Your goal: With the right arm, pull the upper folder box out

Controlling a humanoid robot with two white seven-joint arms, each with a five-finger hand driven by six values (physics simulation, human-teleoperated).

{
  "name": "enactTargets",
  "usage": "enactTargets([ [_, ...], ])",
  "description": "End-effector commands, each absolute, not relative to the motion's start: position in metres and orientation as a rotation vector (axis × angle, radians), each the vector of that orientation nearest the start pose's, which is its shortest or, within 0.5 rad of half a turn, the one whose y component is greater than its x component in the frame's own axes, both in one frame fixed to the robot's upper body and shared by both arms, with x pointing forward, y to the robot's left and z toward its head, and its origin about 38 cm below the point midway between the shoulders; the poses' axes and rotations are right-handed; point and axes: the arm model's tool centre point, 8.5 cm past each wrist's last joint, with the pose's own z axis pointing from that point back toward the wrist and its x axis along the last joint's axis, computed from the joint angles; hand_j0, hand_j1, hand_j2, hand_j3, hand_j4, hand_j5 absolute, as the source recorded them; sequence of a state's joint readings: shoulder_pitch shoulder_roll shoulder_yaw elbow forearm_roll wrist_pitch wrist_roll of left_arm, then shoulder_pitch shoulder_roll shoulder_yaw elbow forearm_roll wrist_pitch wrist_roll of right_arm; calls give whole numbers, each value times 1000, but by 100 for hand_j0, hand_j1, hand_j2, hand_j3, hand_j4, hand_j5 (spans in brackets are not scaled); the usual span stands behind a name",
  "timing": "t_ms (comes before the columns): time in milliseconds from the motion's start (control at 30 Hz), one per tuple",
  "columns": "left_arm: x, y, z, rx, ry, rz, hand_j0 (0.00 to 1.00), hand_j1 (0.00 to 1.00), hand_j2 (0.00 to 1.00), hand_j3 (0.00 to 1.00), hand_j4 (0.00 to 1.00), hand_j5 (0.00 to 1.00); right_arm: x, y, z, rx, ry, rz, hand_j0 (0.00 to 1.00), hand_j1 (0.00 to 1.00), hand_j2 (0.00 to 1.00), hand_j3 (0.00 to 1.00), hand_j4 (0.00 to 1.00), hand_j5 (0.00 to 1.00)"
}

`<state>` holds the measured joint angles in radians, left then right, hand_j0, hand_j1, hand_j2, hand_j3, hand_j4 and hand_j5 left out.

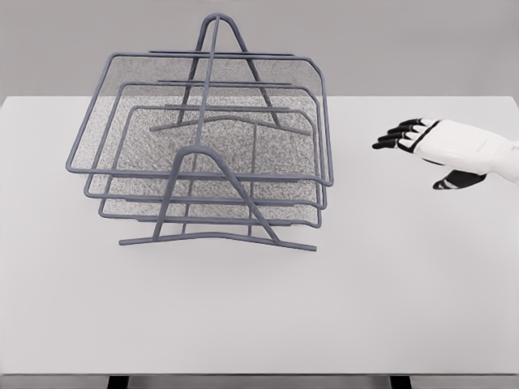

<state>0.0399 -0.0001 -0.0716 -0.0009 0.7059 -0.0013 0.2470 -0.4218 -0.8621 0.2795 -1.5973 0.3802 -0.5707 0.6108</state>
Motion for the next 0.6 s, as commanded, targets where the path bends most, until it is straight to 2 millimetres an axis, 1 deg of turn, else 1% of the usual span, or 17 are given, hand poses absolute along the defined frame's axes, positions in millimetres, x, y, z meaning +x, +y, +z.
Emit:
enactTargets([
  [0,-39,288,-257,336,88,632,100,100,100,100,100,100,404,-343,247,-516,-1434,1998,100,100,100,100,100,100],
  [33,-39,288,-257,335,87,633,100,100,100,100,100,100,412,-337,260,-546,-1478,1975,100,100,100,100,100,100],
  [67,-39,288,-257,335,87,633,100,100,100,100,100,100,423,-316,272,-550,-1570,1946,100,100,100,100,100,100],
  [100,-39,288,-257,335,86,632,100,100,100,100,100,100,428,-308,280,-558,-1601,1942,100,100,100,100,100,100],
  [133,-39,288,-257,336,88,632,100,100,100,100,100,100,432,-292,283,-539,-1639,1957,100,100,100,100,100,100],
  [167,-39,288,-257,335,86,632,100,100,100,100,100,100,434,-278,280,-510,-1644,1990,100,100,100,100,100,100],
  [200,-39,288,-257,336,88,632,100,100,100,100,100,100,437,-265,278,-482,-1665,1999,100,100,100,100,100,100],
  [233,-39,288,-257,336,88,632,100,100,100,100,100,100,439,-255,281,-472,-1674,2025,100,100,100,100,100,100],
  [267,-39,288,-257,335,86,632,100,100,100,100,100,100,443,-243,286,-463,-1682,2058,100,100,100,100,100,100],
  [333,-39,288,-257,336,88,632,100,100,100,100,100,100,449,-216,285,-412,-1661,2154,100,100,100,100,100,100],
  [367,-39,288,-257,336,88,633,100,100,100,100,100,100,451,-216,288,-418,-1664,2150,100,100,100,100,100,100],
  [400,-39,288,-257,336,88,632,100,100,100,100,100,100,452,-214,285,-408,-1660,2150,100,100,100,100,100,100],
  [433,-39,288,-257,336,88,632,100,100,100,100,100,100,451,-203,277,-370,-1678,2142,100,100,100,100,100,100],
  [467,-39,288,-257,335,86,632,100,100,100,100,100,100,448,-205,264,-342,-1660,2140,100,100,100,100,100,100],
  [567,-39,288,-257,335,86,632,100,100,100,100,100,100,447,-207,264,-343,-1657,2146,100,100,100,100,100,100],
])
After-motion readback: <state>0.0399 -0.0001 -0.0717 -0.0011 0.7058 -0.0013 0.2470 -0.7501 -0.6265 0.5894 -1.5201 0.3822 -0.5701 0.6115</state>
